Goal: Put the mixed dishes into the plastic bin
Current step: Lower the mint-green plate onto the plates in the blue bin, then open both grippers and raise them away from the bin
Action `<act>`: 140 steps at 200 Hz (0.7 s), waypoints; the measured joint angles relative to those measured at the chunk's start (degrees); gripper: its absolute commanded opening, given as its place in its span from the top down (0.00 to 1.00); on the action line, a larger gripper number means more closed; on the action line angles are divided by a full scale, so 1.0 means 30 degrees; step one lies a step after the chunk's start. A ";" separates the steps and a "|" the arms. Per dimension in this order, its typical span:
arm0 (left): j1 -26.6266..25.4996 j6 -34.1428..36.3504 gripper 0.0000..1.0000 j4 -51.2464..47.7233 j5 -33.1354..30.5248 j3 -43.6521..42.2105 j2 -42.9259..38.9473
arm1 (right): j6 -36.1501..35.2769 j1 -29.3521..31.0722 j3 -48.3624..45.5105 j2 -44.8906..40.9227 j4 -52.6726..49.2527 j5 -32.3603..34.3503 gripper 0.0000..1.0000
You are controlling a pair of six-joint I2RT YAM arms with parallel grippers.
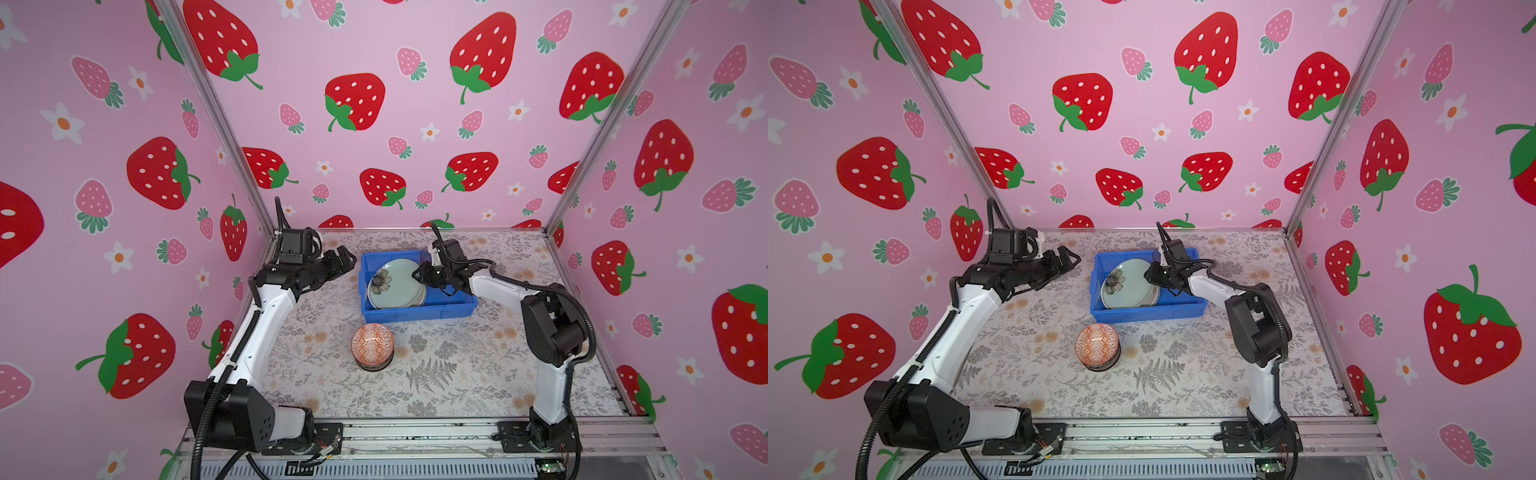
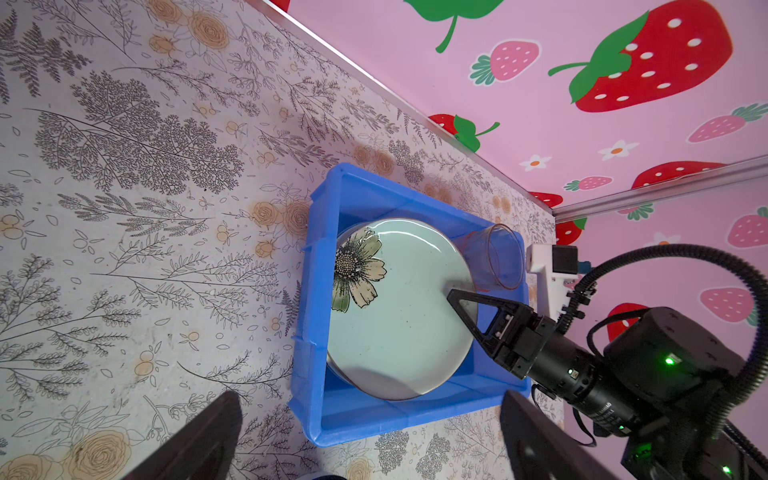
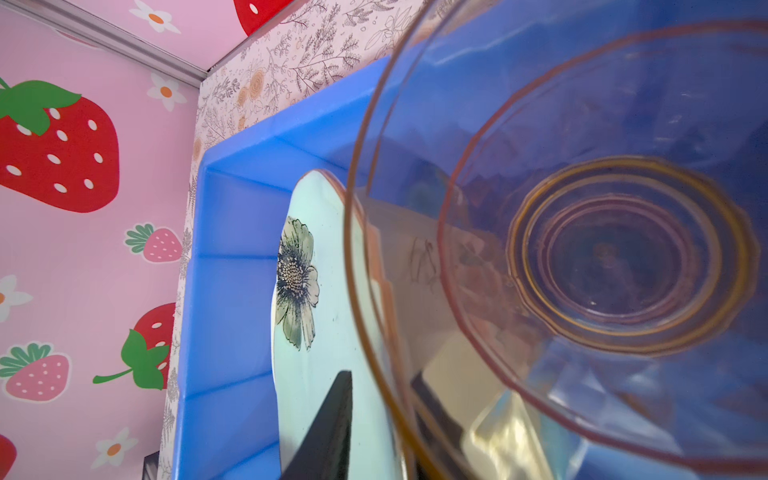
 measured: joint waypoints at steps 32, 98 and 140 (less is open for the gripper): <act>0.0000 0.0000 0.01 0.0000 0.0000 -0.0007 0.0000 | -0.0233 -0.0015 -0.0015 0.0138 0.0007 0.0102 0.68; 0.0000 0.0007 0.01 0.0000 0.0000 -0.0007 0.0000 | -0.0729 -0.0015 -0.0015 0.0423 0.0051 0.0226 0.53; 0.0000 0.0007 0.01 0.0000 0.0000 -0.0007 0.0000 | -0.1086 -0.0015 -0.0051 0.0750 -0.0015 0.0262 0.49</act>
